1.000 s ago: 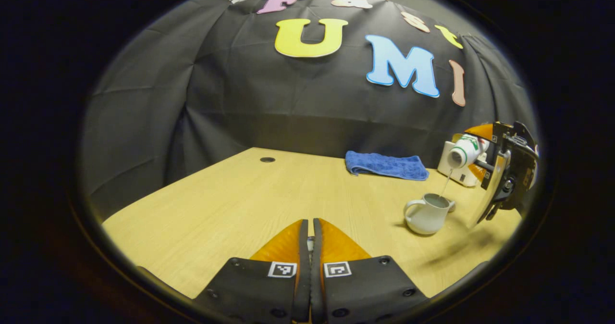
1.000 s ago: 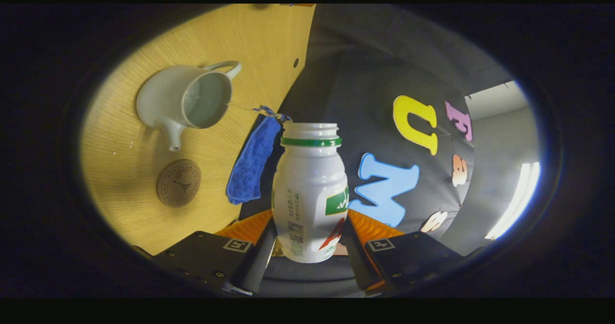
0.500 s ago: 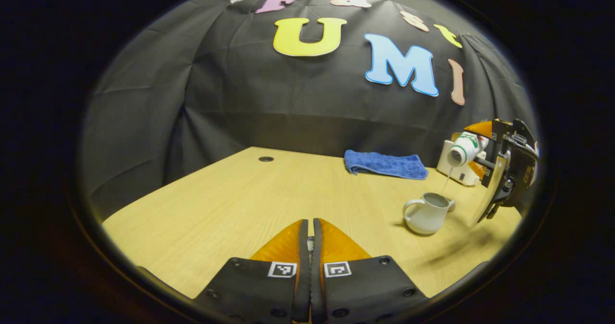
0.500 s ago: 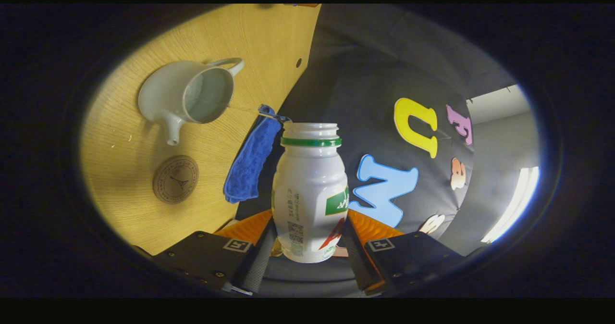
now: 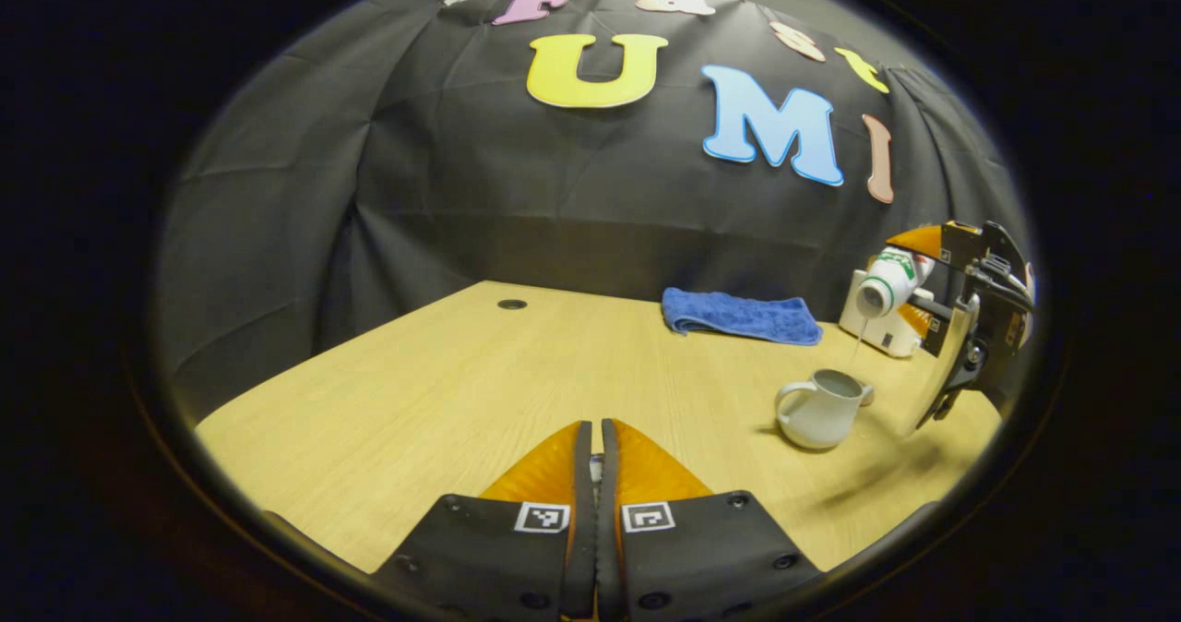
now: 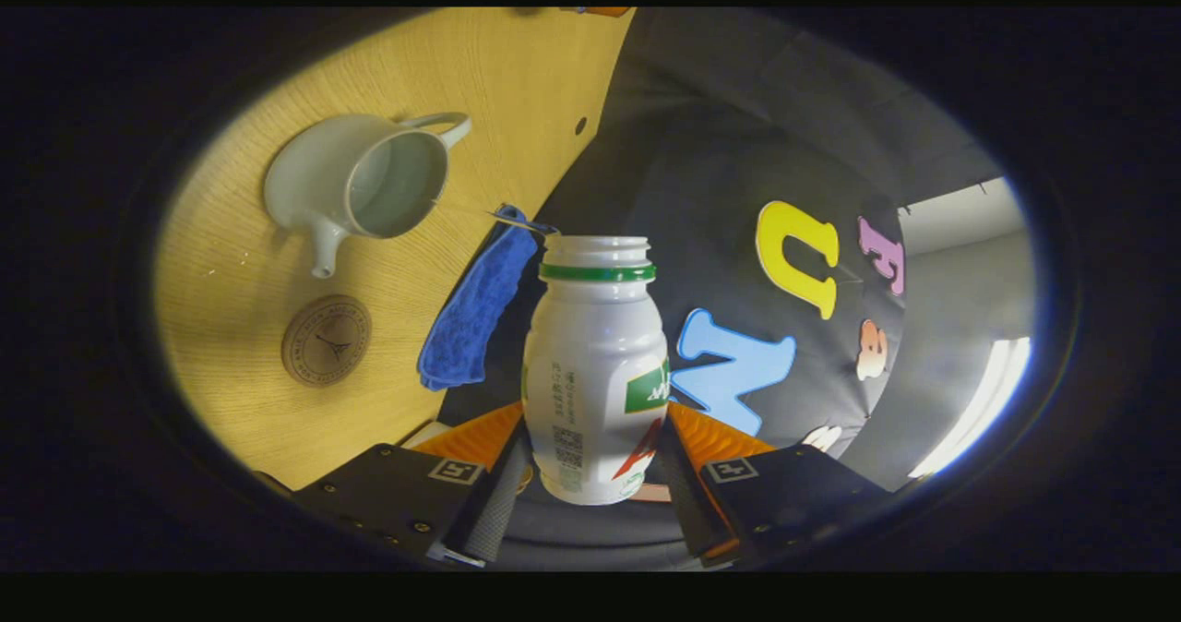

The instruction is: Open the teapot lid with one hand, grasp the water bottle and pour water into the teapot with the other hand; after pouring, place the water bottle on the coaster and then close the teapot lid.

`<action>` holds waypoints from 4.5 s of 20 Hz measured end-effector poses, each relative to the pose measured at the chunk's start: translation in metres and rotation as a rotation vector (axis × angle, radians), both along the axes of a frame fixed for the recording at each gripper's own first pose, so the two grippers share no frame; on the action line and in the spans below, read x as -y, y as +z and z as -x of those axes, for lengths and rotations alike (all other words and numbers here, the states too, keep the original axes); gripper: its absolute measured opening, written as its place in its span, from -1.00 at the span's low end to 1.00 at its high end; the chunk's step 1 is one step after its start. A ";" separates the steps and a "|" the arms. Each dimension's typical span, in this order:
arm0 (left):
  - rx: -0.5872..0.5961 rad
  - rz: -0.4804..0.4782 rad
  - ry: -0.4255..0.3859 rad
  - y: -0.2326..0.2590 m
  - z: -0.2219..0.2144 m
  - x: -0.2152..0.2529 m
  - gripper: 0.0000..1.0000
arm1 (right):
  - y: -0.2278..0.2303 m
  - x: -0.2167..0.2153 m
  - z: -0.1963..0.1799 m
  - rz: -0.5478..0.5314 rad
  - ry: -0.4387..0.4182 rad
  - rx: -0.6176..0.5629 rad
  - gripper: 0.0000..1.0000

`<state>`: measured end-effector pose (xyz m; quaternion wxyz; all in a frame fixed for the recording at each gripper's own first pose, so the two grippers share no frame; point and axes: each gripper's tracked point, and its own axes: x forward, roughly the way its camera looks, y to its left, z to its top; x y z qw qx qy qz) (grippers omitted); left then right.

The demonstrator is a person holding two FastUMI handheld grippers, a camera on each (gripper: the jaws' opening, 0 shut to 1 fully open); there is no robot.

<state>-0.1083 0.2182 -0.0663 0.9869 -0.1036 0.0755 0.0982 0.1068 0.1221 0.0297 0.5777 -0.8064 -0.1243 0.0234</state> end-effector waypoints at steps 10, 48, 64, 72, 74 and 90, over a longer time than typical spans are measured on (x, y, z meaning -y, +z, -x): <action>0.015 0.007 -0.006 0.002 0.000 0.000 -0.87 | 0.004 -0.006 0.002 0.058 0.027 0.009 0.44; 0.044 0.022 -0.016 0.007 -0.001 0.002 -0.86 | 0.012 -0.007 0.009 0.123 0.083 0.064 0.44; 0.193 0.018 -0.206 0.091 -0.051 0.094 -0.87 | -0.083 0.026 0.023 -1.017 -0.057 -0.587 0.45; 0.177 -0.052 -0.319 0.099 -0.099 0.168 -0.87 | -0.072 0.057 0.056 -1.415 -0.057 -0.804 0.44; 0.174 -0.067 -0.333 0.096 -0.107 0.182 -0.80 | -0.070 0.074 0.058 -1.434 -0.069 -0.777 0.44; 0.106 -0.139 -0.333 0.059 -0.133 0.215 -0.80 | -0.084 0.132 0.060 -1.502 -0.128 -0.746 0.45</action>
